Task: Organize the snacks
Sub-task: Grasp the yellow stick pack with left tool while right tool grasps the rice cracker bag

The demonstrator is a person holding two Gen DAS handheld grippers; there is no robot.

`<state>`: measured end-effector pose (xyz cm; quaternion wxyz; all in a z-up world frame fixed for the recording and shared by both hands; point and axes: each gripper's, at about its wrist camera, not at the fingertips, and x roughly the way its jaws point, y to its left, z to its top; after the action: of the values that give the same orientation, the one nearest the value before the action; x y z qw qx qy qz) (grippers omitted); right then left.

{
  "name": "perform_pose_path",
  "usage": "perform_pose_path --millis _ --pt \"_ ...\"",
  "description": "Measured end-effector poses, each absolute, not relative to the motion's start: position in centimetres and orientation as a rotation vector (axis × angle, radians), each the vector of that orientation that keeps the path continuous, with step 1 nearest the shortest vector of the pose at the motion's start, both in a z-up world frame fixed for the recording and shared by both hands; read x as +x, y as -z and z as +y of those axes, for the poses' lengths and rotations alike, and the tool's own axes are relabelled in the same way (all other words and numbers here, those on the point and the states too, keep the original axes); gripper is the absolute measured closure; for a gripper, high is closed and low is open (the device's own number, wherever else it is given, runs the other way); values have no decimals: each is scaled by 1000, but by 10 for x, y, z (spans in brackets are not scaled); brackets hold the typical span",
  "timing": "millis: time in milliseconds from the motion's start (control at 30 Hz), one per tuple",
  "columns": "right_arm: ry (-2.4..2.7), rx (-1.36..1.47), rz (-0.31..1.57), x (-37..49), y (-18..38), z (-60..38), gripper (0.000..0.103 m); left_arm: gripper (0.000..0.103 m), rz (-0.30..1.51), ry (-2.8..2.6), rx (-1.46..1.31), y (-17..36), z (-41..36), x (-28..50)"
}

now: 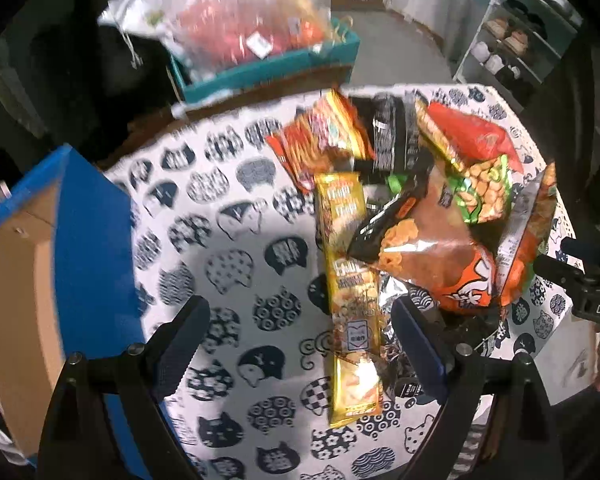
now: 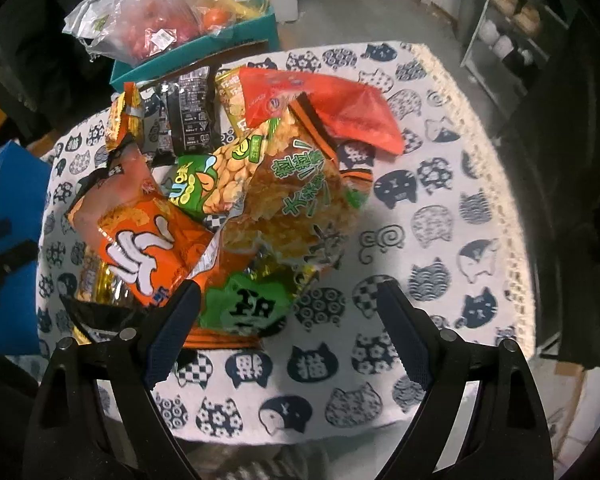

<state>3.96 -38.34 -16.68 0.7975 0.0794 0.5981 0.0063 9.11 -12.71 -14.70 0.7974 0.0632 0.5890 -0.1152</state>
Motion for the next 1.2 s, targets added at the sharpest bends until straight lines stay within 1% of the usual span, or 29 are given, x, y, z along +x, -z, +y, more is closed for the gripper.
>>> perform_pose_path --millis 133,400,467,533,567,600,633,700,733,800,867,1033,1167,1200 --pt "-38 224 1296 51 185 -386 15 9 1329 230 127 170 -129 99" --pt "-65 339 1303 73 207 -390 16 9 1368 234 70 198 -135 119" --pt "-78 343 1312 77 210 -387 21 9 1379 230 95 206 -142 122" --pt "-93 329 1323 79 213 -384 38 14 1385 230 120 212 -149 122" --pt "-97 317 1321 79 212 -382 41 18 1385 245 117 214 -151 123" --pt "-98 300 1318 80 211 -381 46 27 1388 254 122 217 -153 122" --pt "-95 277 1313 80 209 -378 50 31 1394 259 125 219 -154 122" --pt "-91 241 1313 81 206 -375 52 47 1401 282 129 221 -157 120" --pt "-86 208 1311 81 203 -372 53 51 1400 290 131 222 -157 119" --pt "-84 167 1307 82 200 -368 55 63 1399 302 135 223 -157 118" --pt "-74 117 1300 81 195 -365 56 68 1394 303 144 222 -155 117" --pt "-43 26 1273 79 189 -355 56 68 1361 265 173 221 -144 120" --pt "-55 8 1270 72 187 -351 56 61 1359 264 182 229 -142 129" --pt "-57 0 1271 72 187 -349 56 61 1349 269 197 230 -143 130"
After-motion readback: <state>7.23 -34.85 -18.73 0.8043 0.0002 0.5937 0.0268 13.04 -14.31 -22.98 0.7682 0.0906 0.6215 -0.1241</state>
